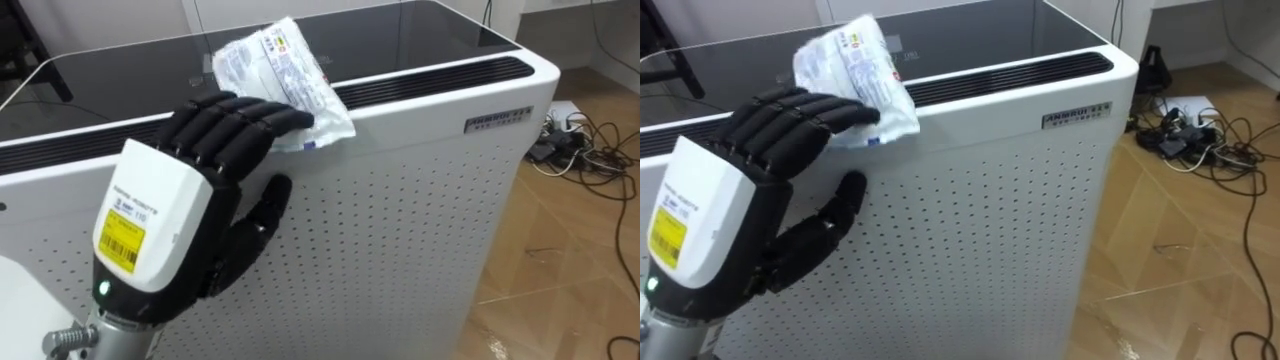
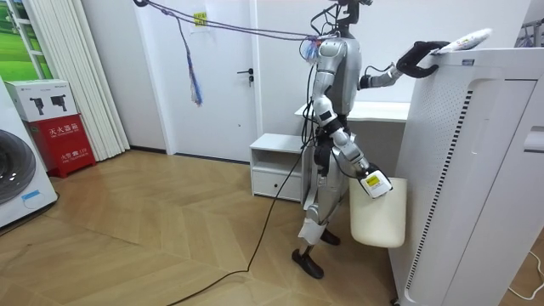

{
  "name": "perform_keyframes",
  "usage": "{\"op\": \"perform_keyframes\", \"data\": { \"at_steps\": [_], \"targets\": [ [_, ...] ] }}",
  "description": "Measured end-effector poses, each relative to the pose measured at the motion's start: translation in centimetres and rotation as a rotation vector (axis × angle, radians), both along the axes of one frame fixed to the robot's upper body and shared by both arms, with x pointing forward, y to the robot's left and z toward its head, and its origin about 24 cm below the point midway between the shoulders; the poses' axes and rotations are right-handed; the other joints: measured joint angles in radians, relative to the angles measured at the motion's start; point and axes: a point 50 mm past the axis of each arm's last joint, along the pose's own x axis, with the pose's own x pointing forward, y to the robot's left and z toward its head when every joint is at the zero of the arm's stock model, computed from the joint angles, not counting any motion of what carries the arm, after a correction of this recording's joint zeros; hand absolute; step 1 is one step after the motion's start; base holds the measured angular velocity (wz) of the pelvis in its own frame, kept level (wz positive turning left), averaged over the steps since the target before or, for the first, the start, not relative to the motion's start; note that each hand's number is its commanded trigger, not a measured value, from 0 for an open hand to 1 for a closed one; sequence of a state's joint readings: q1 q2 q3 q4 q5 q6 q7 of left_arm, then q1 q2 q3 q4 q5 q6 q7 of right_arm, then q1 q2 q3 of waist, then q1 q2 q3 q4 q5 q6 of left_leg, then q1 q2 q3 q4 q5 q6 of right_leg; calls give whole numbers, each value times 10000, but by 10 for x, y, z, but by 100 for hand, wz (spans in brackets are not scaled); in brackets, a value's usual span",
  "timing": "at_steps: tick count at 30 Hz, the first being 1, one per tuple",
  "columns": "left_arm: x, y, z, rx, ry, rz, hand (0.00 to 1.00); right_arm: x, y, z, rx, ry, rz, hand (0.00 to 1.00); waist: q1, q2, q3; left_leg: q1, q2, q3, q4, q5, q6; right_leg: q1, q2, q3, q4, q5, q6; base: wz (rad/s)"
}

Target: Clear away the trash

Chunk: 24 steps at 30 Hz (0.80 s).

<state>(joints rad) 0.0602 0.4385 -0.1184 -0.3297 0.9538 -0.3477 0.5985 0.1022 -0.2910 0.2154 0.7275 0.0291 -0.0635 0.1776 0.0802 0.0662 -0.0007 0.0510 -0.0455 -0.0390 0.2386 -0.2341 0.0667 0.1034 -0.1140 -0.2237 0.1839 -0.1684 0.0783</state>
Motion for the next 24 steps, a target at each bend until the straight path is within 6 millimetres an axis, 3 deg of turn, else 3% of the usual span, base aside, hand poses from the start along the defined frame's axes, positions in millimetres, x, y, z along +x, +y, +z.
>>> {"op": "perform_keyframes", "data": {
  "at_steps": [1, 4, 20, 24],
  "targets": [
    [3, 1, 1, -78, -78, 140, 100, 2, -1, 2, -22, -83, 33, 100, -5, 57, -37, 56, 0, 15, -17, 0, 0, 42, -1, 12, 2, 0, 0, 0],
    [9, 3, 3, -164, -122, 439, 100, 2, -2, 4, -39, -228, 72, 100, -69, 136, -39, 162, 14, -12, -93, 31, -26, 105, 22, 46, 6, 4, -8, 0],
    [11, 3, 6, -636, -637, 619, 100, -4, -1, 4, 41, -158, 144, 100, -115, 104, -10, 141, 55, 32, -212, 109, -127, 12, 124, 66, 3, 30, -71, 0],
    [9, 5, 5, -2000, -31, 143, 100, -2, 0, 5, 153, -250, 92, 100, -166, 37, 31, 171, 97, 68, -341, 171, -144, -47, 123, 122, 26, 20, -85, -2]
  ]
}}
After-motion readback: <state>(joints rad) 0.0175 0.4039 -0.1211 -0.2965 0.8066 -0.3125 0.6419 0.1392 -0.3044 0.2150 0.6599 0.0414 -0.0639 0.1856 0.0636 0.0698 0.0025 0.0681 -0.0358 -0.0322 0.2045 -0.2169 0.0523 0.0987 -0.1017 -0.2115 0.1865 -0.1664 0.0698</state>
